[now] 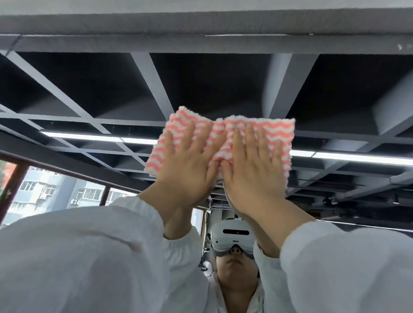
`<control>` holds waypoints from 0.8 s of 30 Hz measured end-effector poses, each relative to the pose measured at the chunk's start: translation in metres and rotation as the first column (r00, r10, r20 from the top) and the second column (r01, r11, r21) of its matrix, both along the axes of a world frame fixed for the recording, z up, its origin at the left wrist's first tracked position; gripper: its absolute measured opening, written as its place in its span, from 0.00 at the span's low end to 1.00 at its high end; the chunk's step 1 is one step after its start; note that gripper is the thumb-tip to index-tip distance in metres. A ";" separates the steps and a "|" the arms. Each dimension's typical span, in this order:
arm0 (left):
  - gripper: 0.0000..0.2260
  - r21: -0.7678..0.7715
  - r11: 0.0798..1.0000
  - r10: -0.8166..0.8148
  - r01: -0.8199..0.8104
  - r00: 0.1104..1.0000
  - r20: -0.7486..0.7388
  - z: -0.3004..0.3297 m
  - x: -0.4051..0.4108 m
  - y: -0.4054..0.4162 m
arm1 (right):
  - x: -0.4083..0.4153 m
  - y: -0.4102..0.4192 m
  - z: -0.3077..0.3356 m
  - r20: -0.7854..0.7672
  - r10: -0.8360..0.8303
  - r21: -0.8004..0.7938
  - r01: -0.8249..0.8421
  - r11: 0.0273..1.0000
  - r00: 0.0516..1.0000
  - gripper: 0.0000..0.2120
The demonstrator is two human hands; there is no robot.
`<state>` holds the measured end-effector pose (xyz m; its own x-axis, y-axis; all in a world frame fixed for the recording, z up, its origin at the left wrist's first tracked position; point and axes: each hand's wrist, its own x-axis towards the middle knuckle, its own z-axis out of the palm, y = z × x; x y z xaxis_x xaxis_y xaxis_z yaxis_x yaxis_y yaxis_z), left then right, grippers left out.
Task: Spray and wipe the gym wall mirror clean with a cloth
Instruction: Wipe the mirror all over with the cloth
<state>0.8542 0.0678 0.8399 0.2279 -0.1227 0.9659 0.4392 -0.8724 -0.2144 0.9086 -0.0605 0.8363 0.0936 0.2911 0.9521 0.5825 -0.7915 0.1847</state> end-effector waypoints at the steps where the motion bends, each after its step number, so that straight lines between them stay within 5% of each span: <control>1: 0.26 -0.007 1.000 0.000 0.000 1.000 0.010 -0.001 -0.004 0.010 | -0.005 0.009 0.000 -0.001 0.009 -0.007 -0.009 1.000 1.000 0.30; 14: 0.26 -0.154 0.988 0.011 -0.001 0.998 0.062 -0.043 -0.040 0.083 | -0.051 0.079 -0.024 0.030 0.103 -0.172 -0.097 0.980 0.994 0.29; 24: 0.28 -0.255 0.963 -0.067 0.083 0.995 0.070 -0.046 -0.028 0.046 | -0.031 0.046 -0.026 0.063 0.060 -0.240 -0.043 0.970 0.996 0.28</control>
<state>0.8258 0.1136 0.7935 0.1682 0.1174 0.9787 0.3757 -0.9256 0.0465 0.8773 -0.0146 0.8102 0.0088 0.5131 0.8583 0.6007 -0.6889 0.4057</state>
